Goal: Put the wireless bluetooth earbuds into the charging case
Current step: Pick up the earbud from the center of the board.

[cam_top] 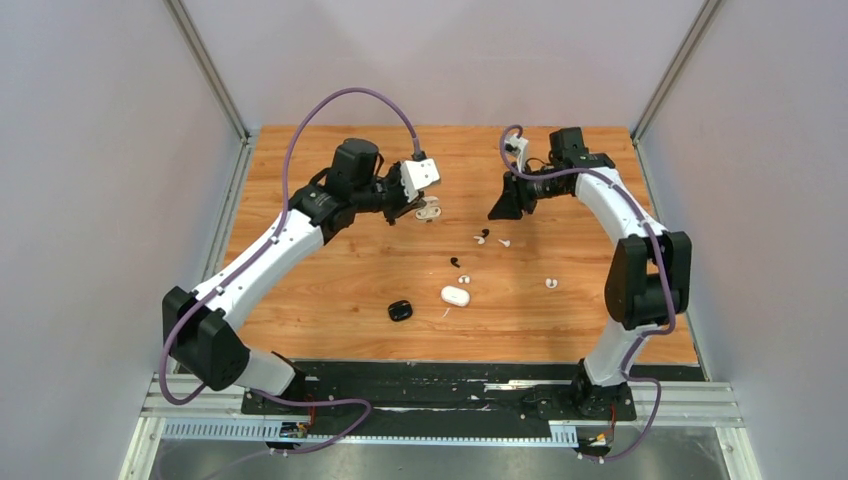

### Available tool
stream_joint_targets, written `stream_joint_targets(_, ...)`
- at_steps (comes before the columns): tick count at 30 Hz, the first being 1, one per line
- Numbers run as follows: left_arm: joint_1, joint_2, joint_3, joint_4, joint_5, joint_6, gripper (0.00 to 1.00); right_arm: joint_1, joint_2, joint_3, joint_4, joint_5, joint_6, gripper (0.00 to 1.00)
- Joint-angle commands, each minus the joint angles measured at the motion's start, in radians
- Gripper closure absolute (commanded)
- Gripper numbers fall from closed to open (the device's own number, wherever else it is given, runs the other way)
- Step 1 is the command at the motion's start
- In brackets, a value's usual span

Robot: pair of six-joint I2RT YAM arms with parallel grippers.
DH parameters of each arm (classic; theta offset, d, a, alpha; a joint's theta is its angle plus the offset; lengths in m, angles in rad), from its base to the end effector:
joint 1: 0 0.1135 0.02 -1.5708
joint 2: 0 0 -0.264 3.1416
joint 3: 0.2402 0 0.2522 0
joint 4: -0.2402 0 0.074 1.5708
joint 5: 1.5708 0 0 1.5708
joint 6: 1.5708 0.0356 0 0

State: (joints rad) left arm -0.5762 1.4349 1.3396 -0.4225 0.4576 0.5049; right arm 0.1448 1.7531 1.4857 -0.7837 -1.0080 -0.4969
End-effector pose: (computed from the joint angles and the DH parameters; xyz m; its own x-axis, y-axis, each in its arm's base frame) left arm 0.2647 -0.1907 0.3590 0.0289 0.4987 -0.8663 0.9103 0.3449 0.2289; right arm 0.3580 0.0826 0.2855 -0.5202 -0.3329 -0.7865 -0.8425 0.3512 0.4086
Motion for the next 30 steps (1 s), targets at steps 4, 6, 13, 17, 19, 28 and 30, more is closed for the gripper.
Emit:
stream_joint_targets(4,-0.001,-0.058,-0.020,0.035,-0.027,-0.070,1.00,0.003,0.108,-0.032,-0.086,0.323,-0.251,0.69)
stream_joint_targets(6,0.001,-0.059,-0.022,0.037,-0.032,-0.087,1.00,0.003,0.095,-0.079,-0.042,0.345,-0.293,0.69)
stream_joint_targets(13,0.015,-0.061,-0.028,0.036,-0.035,-0.141,1.00,0.023,0.027,-0.198,0.133,0.329,-0.476,0.73)
stream_joint_targets(17,0.019,-0.062,-0.026,0.020,-0.038,-0.160,1.00,0.058,0.107,-0.094,0.151,0.365,-0.302,0.77)
stream_joint_targets(19,0.023,-0.063,-0.025,0.019,-0.046,-0.172,1.00,0.081,0.148,-0.040,0.151,0.403,-0.144,0.78)
stream_joint_targets(28,0.045,-0.061,-0.021,0.028,-0.095,-0.234,1.00,0.153,0.154,-0.097,0.169,0.528,0.256,0.67)
stream_joint_targets(30,0.051,-0.058,-0.020,0.031,-0.101,-0.241,1.00,0.154,0.164,-0.099,0.175,0.547,0.295,0.67)
